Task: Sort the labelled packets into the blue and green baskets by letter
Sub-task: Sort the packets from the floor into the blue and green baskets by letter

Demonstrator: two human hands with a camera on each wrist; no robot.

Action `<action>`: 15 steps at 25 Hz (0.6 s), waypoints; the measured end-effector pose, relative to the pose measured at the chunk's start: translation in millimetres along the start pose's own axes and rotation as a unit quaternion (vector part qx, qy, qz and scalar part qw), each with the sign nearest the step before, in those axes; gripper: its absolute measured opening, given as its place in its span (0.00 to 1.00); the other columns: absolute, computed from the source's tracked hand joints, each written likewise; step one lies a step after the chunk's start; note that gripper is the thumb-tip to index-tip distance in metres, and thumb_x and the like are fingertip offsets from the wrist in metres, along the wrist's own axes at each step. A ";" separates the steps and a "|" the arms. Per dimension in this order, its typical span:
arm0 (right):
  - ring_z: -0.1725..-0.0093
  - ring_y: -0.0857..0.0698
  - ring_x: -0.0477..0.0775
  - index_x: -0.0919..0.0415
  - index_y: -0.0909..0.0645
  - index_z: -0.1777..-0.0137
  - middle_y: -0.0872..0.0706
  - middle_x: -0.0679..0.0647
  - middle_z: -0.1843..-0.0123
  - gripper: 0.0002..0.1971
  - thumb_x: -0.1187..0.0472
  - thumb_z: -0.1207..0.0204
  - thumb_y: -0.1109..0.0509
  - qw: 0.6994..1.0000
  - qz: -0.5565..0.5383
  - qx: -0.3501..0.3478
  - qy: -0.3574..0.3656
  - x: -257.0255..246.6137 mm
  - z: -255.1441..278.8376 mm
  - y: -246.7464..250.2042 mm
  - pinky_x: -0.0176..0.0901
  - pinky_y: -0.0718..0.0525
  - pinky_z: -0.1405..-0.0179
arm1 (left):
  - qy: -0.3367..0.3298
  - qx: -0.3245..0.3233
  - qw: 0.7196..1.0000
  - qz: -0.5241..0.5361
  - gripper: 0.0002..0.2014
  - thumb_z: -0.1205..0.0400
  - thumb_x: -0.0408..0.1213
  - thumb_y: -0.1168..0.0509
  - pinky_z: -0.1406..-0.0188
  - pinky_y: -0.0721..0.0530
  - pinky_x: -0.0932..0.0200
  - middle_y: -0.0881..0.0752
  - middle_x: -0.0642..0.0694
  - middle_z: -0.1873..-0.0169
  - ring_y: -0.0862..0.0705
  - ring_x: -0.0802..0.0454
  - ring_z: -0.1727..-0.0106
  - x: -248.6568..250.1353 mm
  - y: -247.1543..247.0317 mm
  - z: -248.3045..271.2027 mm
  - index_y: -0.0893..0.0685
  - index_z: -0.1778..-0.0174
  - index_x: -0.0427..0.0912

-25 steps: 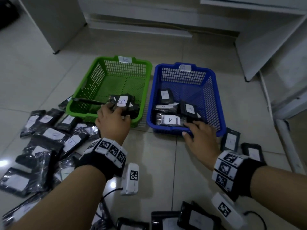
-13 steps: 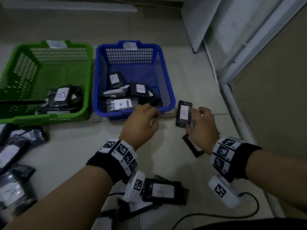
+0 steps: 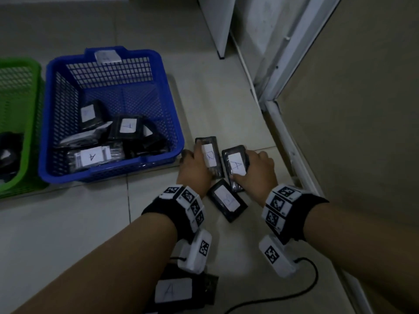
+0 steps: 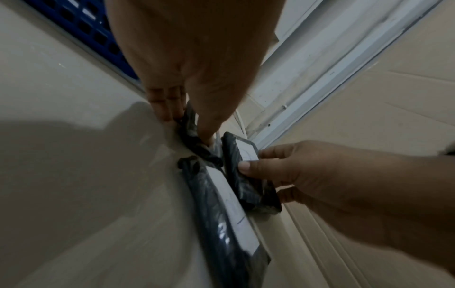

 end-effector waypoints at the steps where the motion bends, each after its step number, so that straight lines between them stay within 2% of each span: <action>1: 0.37 0.27 0.62 0.57 0.27 0.32 0.22 0.59 0.38 0.33 0.49 0.36 0.23 1.000 0.004 -0.001 0.003 -1.0 -1.4 -2.0 0.51 0.30 0.37 | 0.010 0.005 0.999 0.035 0.36 0.23 0.34 0.32 0.37 0.25 0.47 0.27 0.28 0.35 0.25 0.33 0.36 -0.1 0.5 -2.6 0.41 0.21 0.38; 3: 0.38 0.24 0.62 0.60 0.26 0.33 0.19 0.60 0.38 0.30 0.52 0.34 0.24 1.000 -0.017 -0.008 -0.005 -2.7 -1.2 -3.1 0.49 0.29 0.38 | 0.034 0.009 0.995 0.095 0.27 0.26 0.36 0.30 0.50 0.22 0.56 0.19 0.32 0.41 0.19 0.37 0.42 -3.6 2.1 -5.2 0.30 0.32 0.36; 5: 0.41 0.19 0.60 0.63 0.24 0.35 0.16 0.59 0.40 0.24 0.57 0.30 0.26 0.996 -0.082 -0.021 -0.016 -6.4 4.9 0.9 0.44 0.24 0.43 | 0.043 -0.021 0.993 0.107 0.17 0.25 0.37 0.30 0.57 0.25 0.62 0.15 0.35 0.45 0.16 0.44 0.48 -3.8 1.7 -0.8 0.23 0.43 0.36; 6: 0.44 0.17 0.58 0.64 0.23 0.37 0.15 0.59 0.42 0.20 0.60 0.27 0.27 0.993 -0.116 -0.024 -0.018 -8.2 7.5 4.1 0.41 0.23 0.48 | 0.038 -0.033 0.992 0.114 0.12 0.23 0.37 0.31 0.60 0.26 0.63 0.14 0.35 0.46 0.17 0.47 0.50 -1.8 1.6 3.2 0.21 0.47 0.36; 8: 0.47 0.15 0.57 0.62 0.21 0.40 0.15 0.57 0.48 0.14 0.61 0.24 0.31 0.984 -0.176 -0.012 -0.021 -15.0 15.8 13.0 0.40 0.21 0.52 | 0.034 -0.030 0.987 0.154 0.09 0.21 0.37 0.34 0.66 0.26 0.62 0.14 0.38 0.51 0.18 0.49 0.54 -0.5 10.8 19.2 0.20 0.50 0.35; 9: 0.50 0.15 0.57 0.61 0.21 0.41 0.15 0.55 0.51 0.12 0.60 0.23 0.32 0.978 -0.208 -0.002 -0.025 -20.3 20.9 17.5 0.41 0.18 0.54 | 0.034 -0.021 0.984 0.176 0.09 0.21 0.37 0.35 0.66 0.24 0.61 0.15 0.40 0.52 0.18 0.49 0.55 -1.5 18.7 29.3 0.20 0.50 0.36; 11: 0.57 0.13 0.56 0.59 0.21 0.43 0.15 0.55 0.53 0.10 0.59 0.22 0.32 0.958 -0.285 0.001 -0.029 -36.0 32.1 22.6 0.45 0.13 0.67 | 0.026 -0.006 0.977 0.210 0.10 0.21 0.39 0.35 0.55 0.17 0.56 0.14 0.41 0.53 0.15 0.46 0.53 -3.8 36.2 48.4 0.19 0.48 0.38; 12: 0.60 0.13 0.58 0.59 0.20 0.45 0.15 0.57 0.52 0.09 0.58 0.22 0.33 0.947 -0.319 -0.007 -0.020 -49.0 37.7 23.2 0.50 0.11 0.71 | 0.019 0.004 0.974 0.227 0.11 0.22 0.39 0.34 0.51 0.15 0.52 0.13 0.43 0.52 0.14 0.46 0.52 -5.9 48.6 56.4 0.19 0.46 0.40; 14: 0.59 0.11 0.63 0.55 0.19 0.49 0.13 0.61 0.51 0.04 0.60 0.22 0.33 0.925 -0.378 -0.039 0.013 -81.7 47.4 24.2 0.58 0.10 0.70 | 0.003 0.035 0.968 0.250 0.12 0.22 0.39 0.34 0.47 0.14 0.52 0.12 0.47 0.52 0.14 0.49 0.52 -11.7 80.1 68.1 0.19 0.43 0.45; 15: 0.60 0.11 0.63 0.53 0.19 0.50 0.12 0.63 0.50 0.05 0.63 0.21 0.33 0.911 -0.408 -0.062 0.028 -101.6 51.0 23.0 0.56 0.11 0.70 | -0.001 0.060 0.965 0.256 0.12 0.22 0.39 0.34 0.48 0.15 0.54 0.12 0.48 0.52 0.14 0.50 0.52 -18.9 100.2 72.3 0.18 0.43 0.47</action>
Point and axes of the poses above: each hand's wrist, its own z-axis away from the middle knuckle, its own y-axis out of the back of the hand, x = y × z, the point moved 8 cm from there along -z, towards the middle knuckle
